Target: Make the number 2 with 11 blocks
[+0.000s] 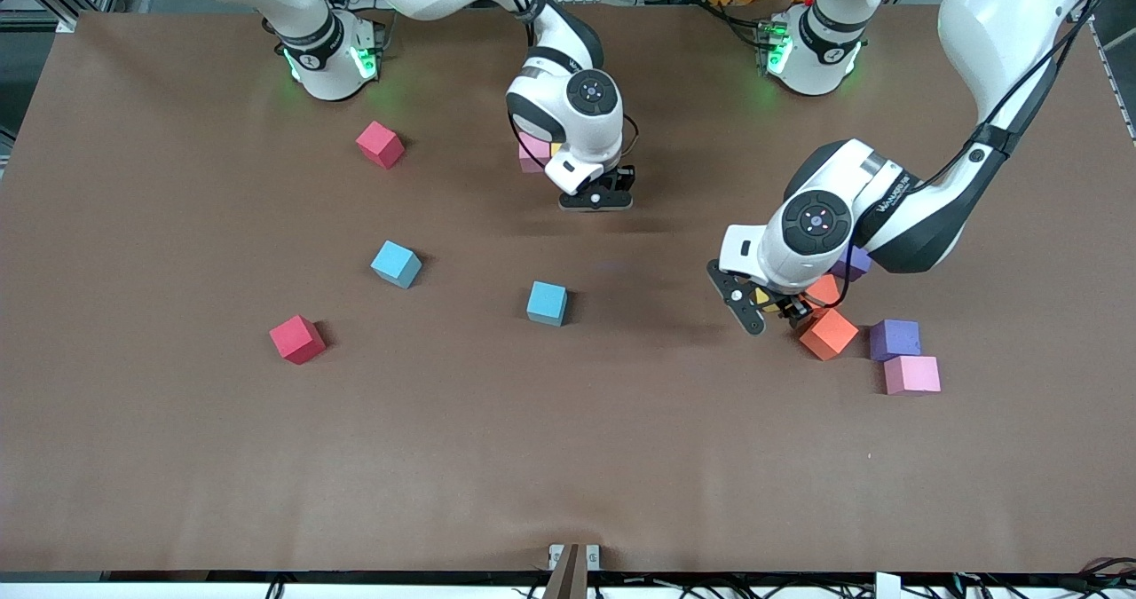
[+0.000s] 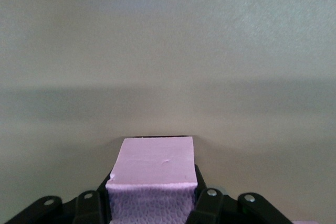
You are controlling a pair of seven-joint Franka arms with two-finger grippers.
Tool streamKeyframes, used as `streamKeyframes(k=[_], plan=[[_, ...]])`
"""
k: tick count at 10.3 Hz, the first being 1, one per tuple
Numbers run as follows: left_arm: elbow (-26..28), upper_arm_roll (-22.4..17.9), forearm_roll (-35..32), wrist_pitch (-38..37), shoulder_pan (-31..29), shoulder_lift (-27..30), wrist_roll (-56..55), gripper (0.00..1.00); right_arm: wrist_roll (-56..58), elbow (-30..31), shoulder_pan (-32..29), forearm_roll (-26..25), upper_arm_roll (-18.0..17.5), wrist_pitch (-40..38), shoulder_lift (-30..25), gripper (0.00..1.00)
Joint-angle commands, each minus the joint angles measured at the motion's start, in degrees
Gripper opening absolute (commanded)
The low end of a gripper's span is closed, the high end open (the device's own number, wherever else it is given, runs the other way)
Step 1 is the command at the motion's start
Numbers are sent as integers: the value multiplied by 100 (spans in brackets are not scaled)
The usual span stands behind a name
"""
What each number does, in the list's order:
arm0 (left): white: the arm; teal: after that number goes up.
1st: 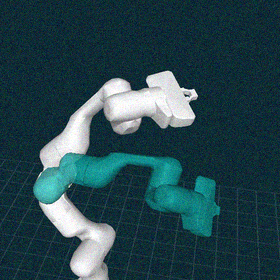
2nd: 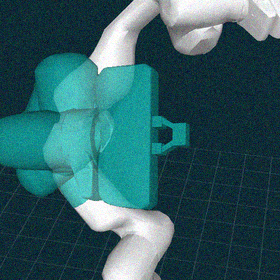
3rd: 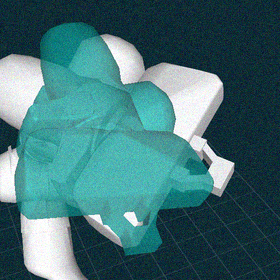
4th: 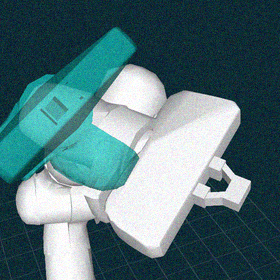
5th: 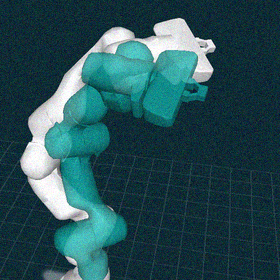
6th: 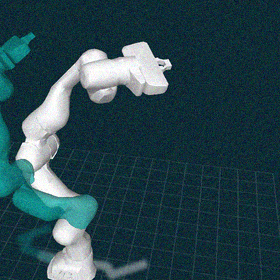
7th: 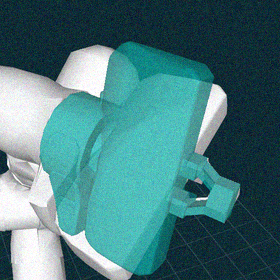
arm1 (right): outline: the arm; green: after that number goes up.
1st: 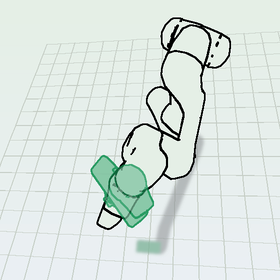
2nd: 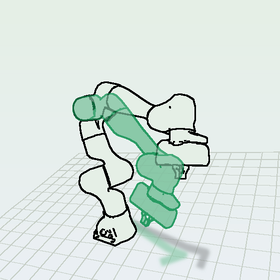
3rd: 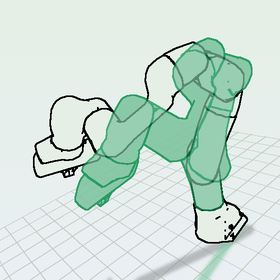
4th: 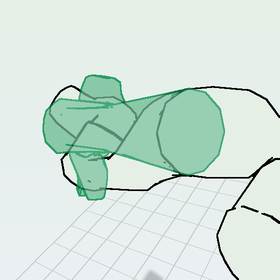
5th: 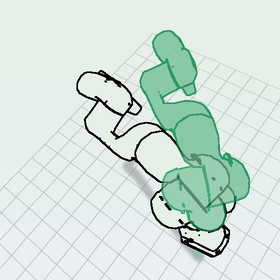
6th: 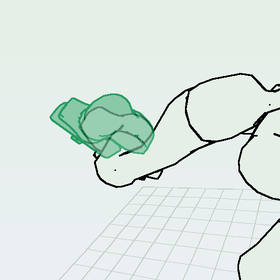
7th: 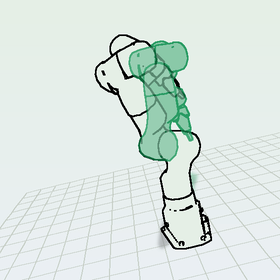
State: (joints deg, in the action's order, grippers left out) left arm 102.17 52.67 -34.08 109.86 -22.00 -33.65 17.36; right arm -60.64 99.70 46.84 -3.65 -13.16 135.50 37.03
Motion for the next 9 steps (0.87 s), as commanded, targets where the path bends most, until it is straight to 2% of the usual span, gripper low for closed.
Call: streamKeyframes(k=[1,9], plan=[[-22,-98,-203,-131,55,51,109,100,-115,-91,115,40,24,-163,59,0],[-39,-178,-265,-210,91,16,539,100,-229,-12,220,14,33,-138,59,0]])
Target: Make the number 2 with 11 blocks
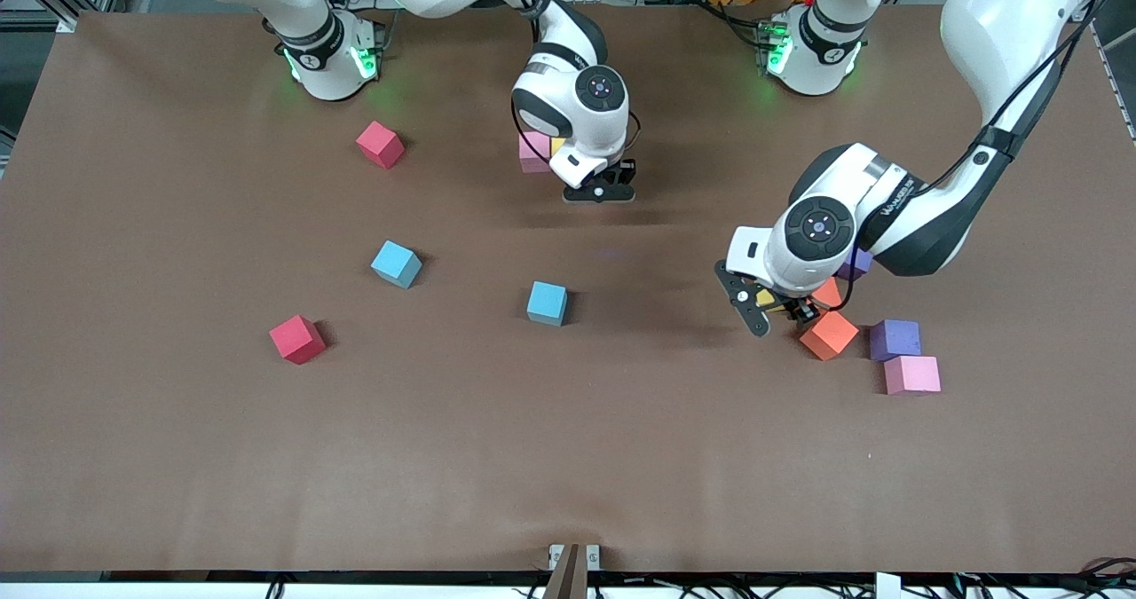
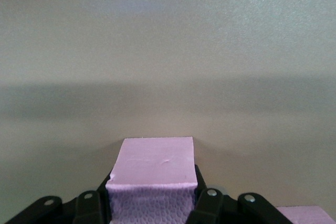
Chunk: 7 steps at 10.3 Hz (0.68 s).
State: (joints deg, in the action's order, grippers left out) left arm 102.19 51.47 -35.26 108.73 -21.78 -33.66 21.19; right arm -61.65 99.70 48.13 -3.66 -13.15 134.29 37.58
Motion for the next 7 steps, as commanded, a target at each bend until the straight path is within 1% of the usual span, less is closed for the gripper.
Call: streamKeyframes(k=[1,4,5,6,7], plan=[[-41,-58,-148,-98,69,17,219,100,-128,-12,91,14,32,-17,4,0],[-50,-67,-148,-98,69,0,290,100,-172,-12,91,14,32,-26,-5,0],[-50,-67,-148,-98,69,0,316,100,-268,-12,100,14,32,-35,-5,21],[-85,-67,-139,-98,69,-18,412,100,-278,-12,109,-3,32,-35,-5,72],[-94,-67,-139,-98,78,-44,447,100,-295,-12,109,-12,32,-44,-5,100]])
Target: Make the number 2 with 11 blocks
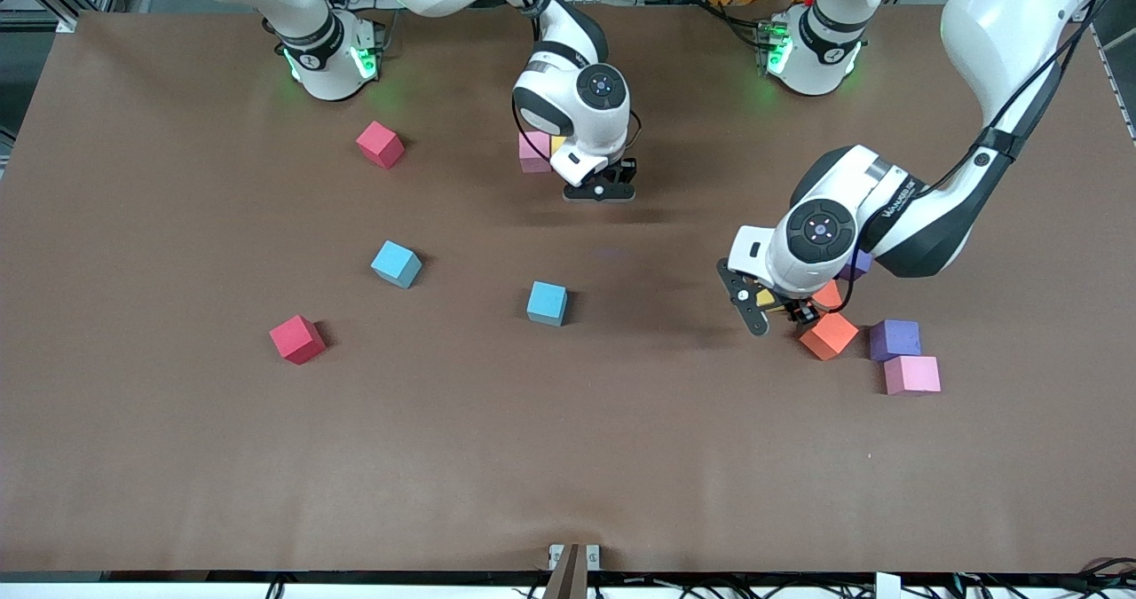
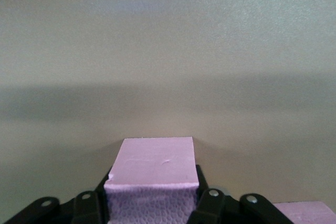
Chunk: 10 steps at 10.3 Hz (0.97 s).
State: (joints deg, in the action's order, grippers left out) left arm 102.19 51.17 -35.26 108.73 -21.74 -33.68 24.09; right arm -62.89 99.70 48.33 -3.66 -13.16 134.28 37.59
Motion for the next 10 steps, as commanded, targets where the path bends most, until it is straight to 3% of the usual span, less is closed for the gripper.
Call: streamKeyframes(k=[1,5,8,10], plan=[[-94,-37,-148,-106,83,-43,253,100,-162,-12,89,-29,41,-68,-6,100],[-94,-300,-139,-106,363,-148,1542,100,-162,-21,81,-29,41,-77,-50,100],[-76,-782,-157,-115,933,-157,1634,100,-162,-47,-16,-29,76,-208,-251,100],[-32,-863,-148,-132,1058,-157,1599,100,-145,-82,-243,-29,94,-471,-479,100]])
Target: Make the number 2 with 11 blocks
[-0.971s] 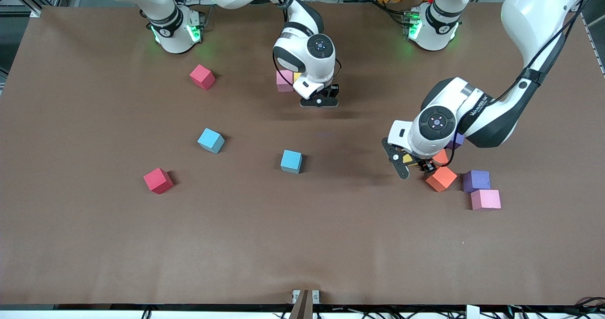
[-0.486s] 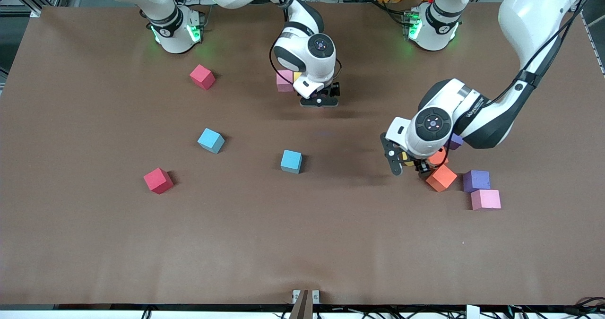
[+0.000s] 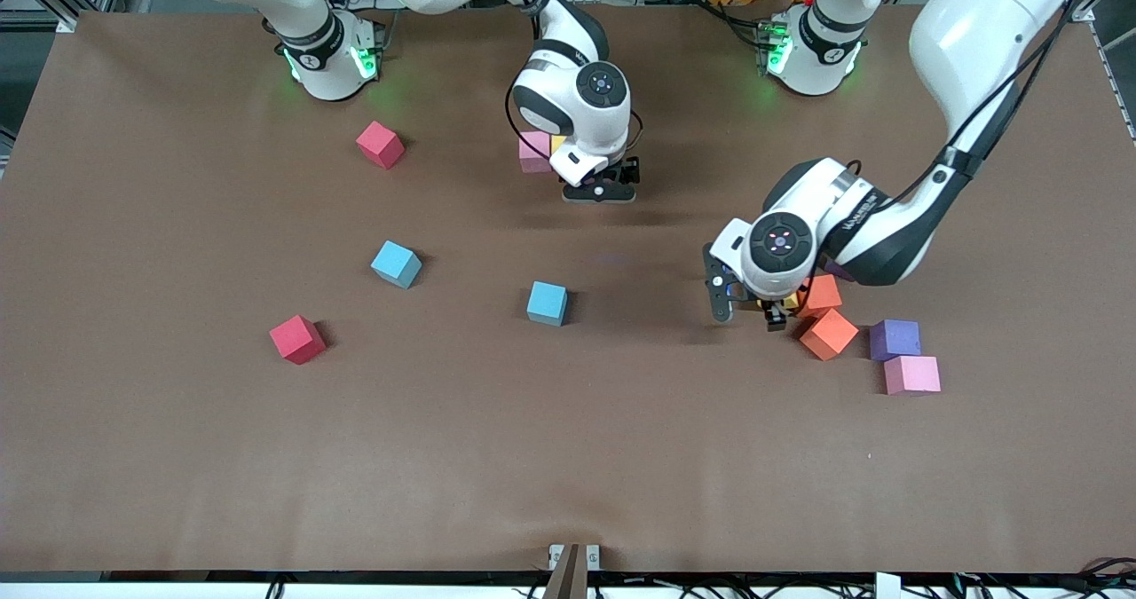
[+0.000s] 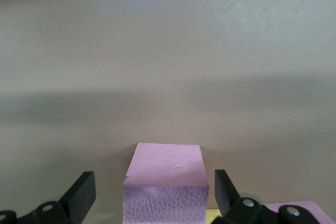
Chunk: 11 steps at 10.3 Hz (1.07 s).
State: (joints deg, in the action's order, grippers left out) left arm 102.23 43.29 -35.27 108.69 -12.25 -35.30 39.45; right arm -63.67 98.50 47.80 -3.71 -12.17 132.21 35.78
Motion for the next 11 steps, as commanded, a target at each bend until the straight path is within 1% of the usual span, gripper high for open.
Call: streamKeyframes(k=[1,3,4,5,6,7,8,9,10,11], plan=[[-19,-75,-156,-268,127,6,-50,100,-49,-92,-348,-33,-4,-388,-326,100],[-19,-84,-409,-566,258,23,-287,100,-23,-601,-770,-59,5,-512,-187,100],[-11,-84,-628,-811,398,32,-558,100,-14,-725,-989,-181,5,-504,-90,100],[-10,-84,-718,-1023,547,32,-935,100,-14,-822,-1148,-391,5,-486,24,100],[-10,-84,-779,-1077,653,32,-1113,100,-22,-893,-1246,-663,13,-477,182,100],[-10,-84,-797,-1078,732,6,-1176,100,-40,-937,-1334,-1057,74,-442,358,100],[50,-84,-1024,-1078,794,-3,-1176,100,-31,-1207,-1378,-1166,197,-442,594,100],[95,-84,-1157,-1078,786,-12,-1176,100,-31,-1601,-1396,-1158,267,-451,893,100],[104,-84,-1210,-1078,786,-55,-1168,100,-40,-1884,-1431,-1149,268,-459,1061,100],[104,-84,-1367,-1078,795,-99,-1168,100,-31,-1948,-1475,-1132,268,-451,1097,100]])
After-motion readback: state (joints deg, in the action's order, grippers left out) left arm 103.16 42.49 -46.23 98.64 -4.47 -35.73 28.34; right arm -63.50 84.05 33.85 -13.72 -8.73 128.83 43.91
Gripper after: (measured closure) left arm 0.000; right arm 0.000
